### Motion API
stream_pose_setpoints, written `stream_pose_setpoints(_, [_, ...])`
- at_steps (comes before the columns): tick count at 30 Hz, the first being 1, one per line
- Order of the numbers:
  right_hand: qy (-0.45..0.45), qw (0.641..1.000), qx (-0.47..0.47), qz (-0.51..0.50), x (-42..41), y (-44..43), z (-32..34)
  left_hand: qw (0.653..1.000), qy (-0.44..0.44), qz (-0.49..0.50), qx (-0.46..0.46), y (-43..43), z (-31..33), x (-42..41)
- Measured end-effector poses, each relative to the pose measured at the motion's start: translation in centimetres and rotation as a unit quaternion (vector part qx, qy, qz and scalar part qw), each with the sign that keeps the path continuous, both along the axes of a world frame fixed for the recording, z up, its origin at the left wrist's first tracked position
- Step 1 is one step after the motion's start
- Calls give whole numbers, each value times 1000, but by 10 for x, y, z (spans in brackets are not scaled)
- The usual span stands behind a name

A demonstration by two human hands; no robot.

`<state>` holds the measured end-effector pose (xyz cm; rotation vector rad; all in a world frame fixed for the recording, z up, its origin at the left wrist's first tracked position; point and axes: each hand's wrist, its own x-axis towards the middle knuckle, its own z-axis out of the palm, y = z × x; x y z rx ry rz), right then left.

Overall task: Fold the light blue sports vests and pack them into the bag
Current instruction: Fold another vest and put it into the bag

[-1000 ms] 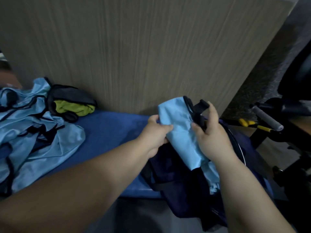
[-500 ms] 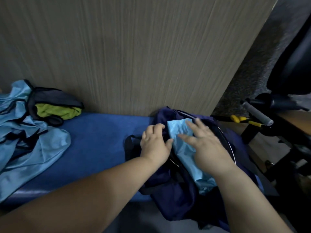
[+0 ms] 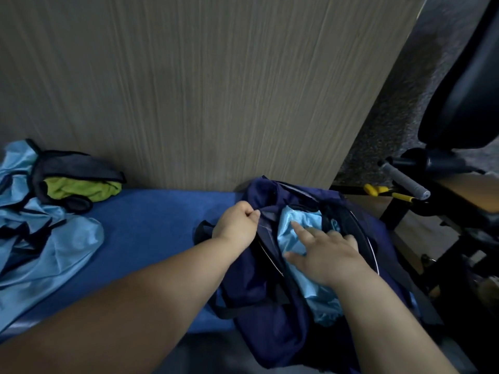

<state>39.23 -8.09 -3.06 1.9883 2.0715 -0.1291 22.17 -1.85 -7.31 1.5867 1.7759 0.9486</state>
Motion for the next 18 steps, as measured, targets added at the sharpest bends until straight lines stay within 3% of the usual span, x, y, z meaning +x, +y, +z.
stream_pose_setpoints(5, [-8, 999, 31, 2, -1, 6, -12, 994, -80, 61, 32, 7, 2, 4])
stream_pose_setpoints(11, [45, 997, 58, 19, -2, 12, -20, 983, -133, 105, 67, 13, 5, 4])
stream_pose_setpoints(18, [62, 978, 188, 64, 5, 5, -3, 997, -48, -51, 22, 4, -15, 13])
